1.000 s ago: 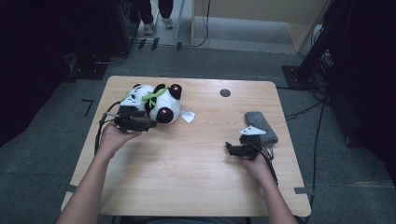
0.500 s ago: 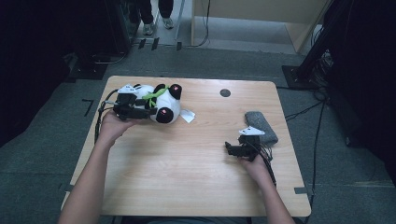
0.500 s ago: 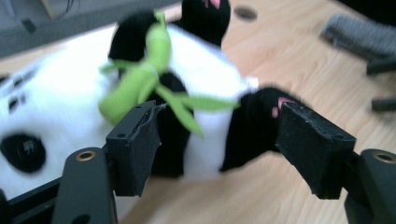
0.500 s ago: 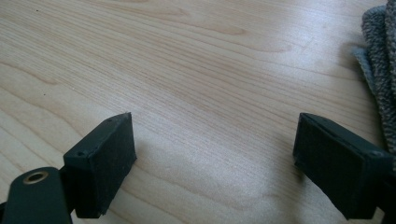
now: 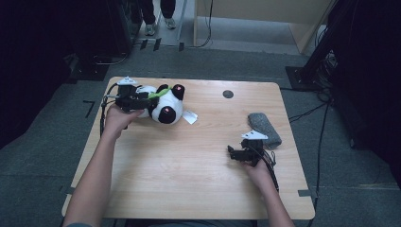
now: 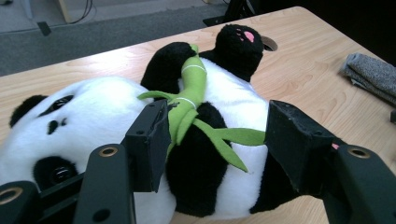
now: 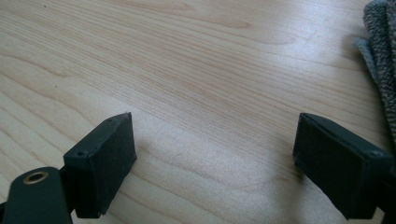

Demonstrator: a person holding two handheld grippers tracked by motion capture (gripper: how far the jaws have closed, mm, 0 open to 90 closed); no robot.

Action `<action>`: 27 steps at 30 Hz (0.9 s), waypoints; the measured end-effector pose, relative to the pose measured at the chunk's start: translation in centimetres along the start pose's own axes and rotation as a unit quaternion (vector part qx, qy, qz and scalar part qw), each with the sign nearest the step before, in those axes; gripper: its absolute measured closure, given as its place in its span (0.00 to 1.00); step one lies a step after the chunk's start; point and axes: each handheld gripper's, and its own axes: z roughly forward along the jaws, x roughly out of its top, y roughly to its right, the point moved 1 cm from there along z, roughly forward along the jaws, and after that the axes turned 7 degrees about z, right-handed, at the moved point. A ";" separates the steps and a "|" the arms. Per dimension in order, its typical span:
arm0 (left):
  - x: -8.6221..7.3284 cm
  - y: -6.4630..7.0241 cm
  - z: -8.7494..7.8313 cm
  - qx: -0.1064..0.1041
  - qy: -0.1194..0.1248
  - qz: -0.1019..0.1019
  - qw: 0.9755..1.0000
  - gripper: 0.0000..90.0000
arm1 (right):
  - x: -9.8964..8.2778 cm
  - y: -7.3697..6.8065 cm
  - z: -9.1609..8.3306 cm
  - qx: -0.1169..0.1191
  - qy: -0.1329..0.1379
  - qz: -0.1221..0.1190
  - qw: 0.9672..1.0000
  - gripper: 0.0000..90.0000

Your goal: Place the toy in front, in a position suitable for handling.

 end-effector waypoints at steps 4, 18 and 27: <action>-0.1 -0.2 1.0 0.005 0.000 -0.002 1.000 0.44 | 0.0 0.0 0.0 0.000 0.000 0.000 1.000 0.14; -1.1 0.4 2.7 0.030 -0.013 0.030 0.999 0.53 | 0.0 0.0 0.0 0.000 0.000 0.000 1.000 0.14; -2.0 0.1 2.9 0.040 -0.003 0.032 0.999 0.77 | 0.0 -0.1 0.0 -0.001 0.000 0.001 1.000 0.14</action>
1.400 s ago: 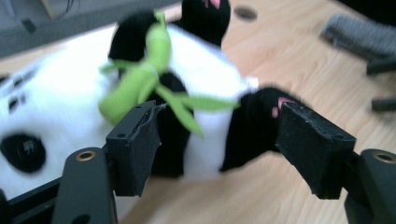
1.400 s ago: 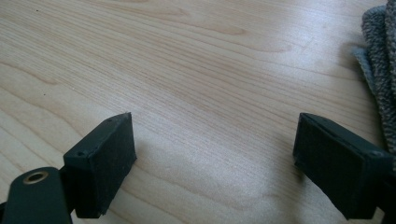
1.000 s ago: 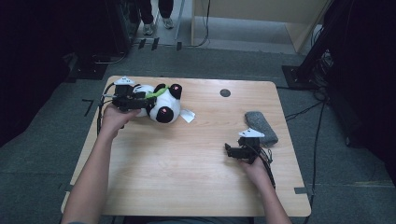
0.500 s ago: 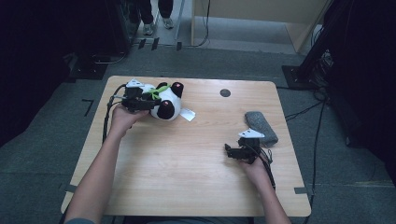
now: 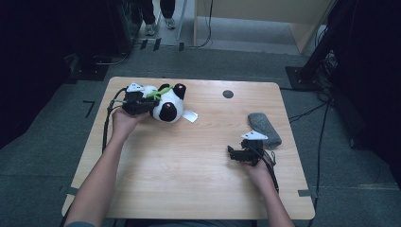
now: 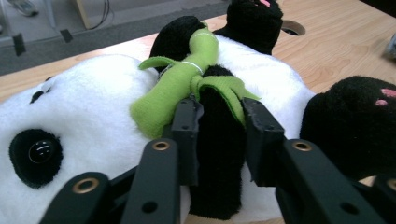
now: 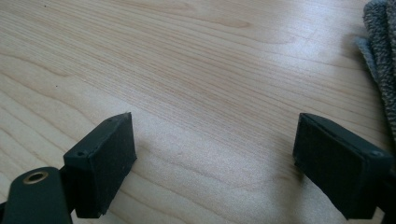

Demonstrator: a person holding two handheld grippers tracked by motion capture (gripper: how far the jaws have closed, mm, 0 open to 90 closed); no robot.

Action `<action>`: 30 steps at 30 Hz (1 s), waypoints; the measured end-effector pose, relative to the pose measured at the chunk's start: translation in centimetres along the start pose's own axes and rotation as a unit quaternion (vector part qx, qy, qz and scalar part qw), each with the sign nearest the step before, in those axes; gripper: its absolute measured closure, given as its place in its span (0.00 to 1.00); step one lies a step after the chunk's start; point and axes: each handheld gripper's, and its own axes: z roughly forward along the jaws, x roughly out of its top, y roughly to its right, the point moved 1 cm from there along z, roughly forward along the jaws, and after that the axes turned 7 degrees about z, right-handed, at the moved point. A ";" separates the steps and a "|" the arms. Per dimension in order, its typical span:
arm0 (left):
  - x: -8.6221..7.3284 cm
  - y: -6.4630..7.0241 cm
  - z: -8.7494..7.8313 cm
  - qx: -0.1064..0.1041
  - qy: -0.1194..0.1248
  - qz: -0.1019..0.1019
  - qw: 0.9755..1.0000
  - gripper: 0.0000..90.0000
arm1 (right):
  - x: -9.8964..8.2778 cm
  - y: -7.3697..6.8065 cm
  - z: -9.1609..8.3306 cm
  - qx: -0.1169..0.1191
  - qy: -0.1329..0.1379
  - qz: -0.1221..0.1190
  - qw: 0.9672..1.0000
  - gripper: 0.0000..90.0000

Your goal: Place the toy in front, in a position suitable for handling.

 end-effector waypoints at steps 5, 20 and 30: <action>0.4 0.2 -0.5 0.003 0.012 -0.020 1.000 0.83 | 0.0 0.0 0.0 0.000 0.000 0.001 1.000 0.15; 1.8 3.4 -1.8 -0.037 0.020 -0.029 0.999 0.84 | 0.4 0.7 -0.7 0.025 -0.025 0.022 0.999 0.18; 1.4 6.9 -3.2 -0.052 0.025 -0.043 0.997 0.84 | 1.7 0.4 -1.4 0.019 -0.005 0.016 1.000 0.18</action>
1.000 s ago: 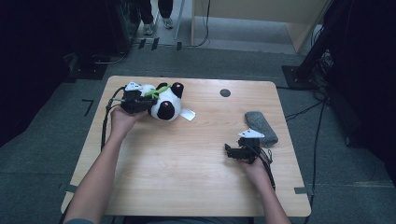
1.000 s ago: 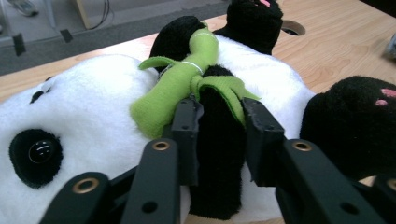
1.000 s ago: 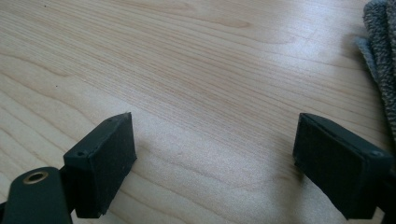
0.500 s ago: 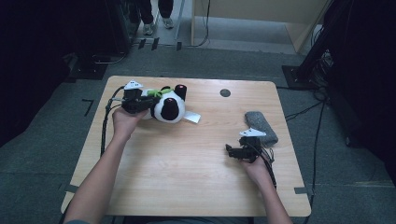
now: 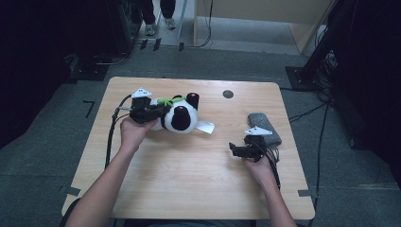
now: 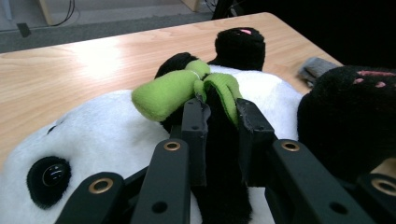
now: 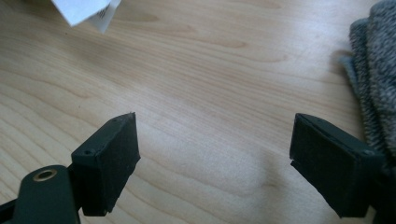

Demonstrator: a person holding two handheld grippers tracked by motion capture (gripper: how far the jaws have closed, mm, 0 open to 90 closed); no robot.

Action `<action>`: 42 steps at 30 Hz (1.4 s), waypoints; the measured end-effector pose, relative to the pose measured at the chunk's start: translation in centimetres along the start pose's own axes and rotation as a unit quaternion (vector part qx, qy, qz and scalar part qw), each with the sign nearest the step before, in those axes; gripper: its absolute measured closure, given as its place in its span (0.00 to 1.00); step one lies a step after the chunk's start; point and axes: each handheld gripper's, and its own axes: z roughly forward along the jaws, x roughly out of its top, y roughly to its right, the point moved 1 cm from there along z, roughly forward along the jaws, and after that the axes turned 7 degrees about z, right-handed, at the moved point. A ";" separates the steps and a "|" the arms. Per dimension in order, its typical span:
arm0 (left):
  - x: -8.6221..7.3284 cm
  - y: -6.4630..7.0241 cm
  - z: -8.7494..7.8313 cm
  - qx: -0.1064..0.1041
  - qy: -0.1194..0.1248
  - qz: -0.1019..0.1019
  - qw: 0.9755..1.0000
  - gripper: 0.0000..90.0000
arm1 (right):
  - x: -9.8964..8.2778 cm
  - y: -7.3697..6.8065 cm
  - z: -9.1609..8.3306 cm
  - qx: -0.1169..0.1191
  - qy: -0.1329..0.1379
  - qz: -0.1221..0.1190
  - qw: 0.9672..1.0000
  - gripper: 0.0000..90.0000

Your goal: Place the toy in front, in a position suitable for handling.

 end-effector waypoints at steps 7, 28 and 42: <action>-1.0 2.6 -1.1 -0.013 0.000 0.008 1.000 0.84 | 1.6 0.8 -1.3 -0.004 0.030 0.011 0.999 0.23; -4.7 10.4 -1.6 -0.037 -0.017 0.017 0.999 0.82 | 3.4 9.4 -1.9 -0.069 0.069 0.068 0.993 0.37; -5.3 10.4 -2.4 -0.053 -0.018 0.022 0.998 0.56 | 2.0 11.8 -0.1 -0.066 0.017 0.104 0.992 0.47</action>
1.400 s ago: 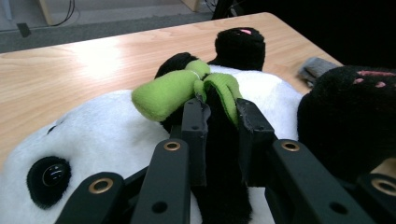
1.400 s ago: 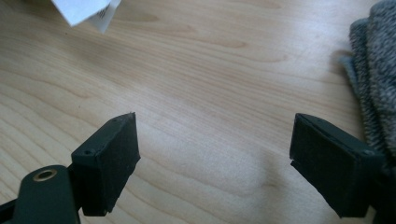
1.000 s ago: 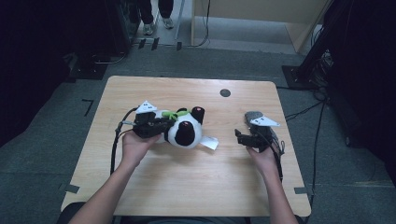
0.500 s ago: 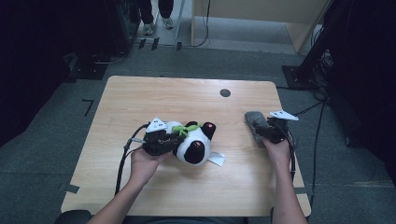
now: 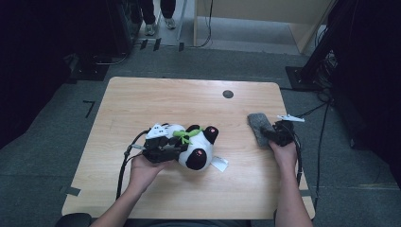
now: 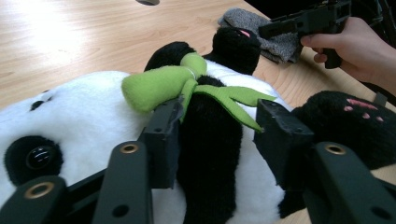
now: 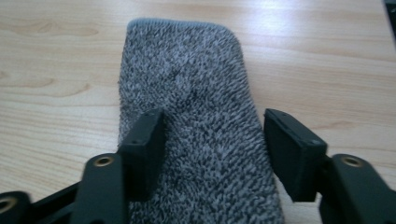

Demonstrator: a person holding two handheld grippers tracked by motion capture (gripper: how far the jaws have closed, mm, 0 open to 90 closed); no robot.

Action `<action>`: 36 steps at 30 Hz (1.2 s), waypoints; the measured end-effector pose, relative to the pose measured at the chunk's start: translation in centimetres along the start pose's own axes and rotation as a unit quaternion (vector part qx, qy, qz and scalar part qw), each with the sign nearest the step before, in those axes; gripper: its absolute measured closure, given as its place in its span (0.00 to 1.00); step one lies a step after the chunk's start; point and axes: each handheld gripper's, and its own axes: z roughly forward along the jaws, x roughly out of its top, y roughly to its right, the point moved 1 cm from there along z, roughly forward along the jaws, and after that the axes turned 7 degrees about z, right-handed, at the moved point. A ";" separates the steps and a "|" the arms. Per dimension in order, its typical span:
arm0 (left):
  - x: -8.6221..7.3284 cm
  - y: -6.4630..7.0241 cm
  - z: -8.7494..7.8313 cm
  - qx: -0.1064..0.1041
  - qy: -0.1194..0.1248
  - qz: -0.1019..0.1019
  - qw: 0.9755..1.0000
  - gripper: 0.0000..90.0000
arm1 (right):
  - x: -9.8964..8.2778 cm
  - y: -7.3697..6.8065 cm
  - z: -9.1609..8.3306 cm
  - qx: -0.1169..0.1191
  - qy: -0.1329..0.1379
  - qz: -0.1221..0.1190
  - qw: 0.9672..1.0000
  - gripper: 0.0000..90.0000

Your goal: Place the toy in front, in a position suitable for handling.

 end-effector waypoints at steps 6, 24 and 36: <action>0.2 -0.1 -0.6 -0.009 -0.008 0.004 1.000 0.47 | -0.1 0.3 0.0 0.026 -0.010 0.019 0.999 0.70; 0.0 -4.5 -4.4 0.013 -0.005 -0.001 1.000 0.35 | 1.6 -2.1 -2.8 0.049 0.004 -0.006 0.999 0.82; -2.6 -6.5 -5.3 -0.009 0.014 -0.010 1.000 0.34 | 1.6 -5.6 -4.3 0.082 0.002 -0.027 0.996 0.82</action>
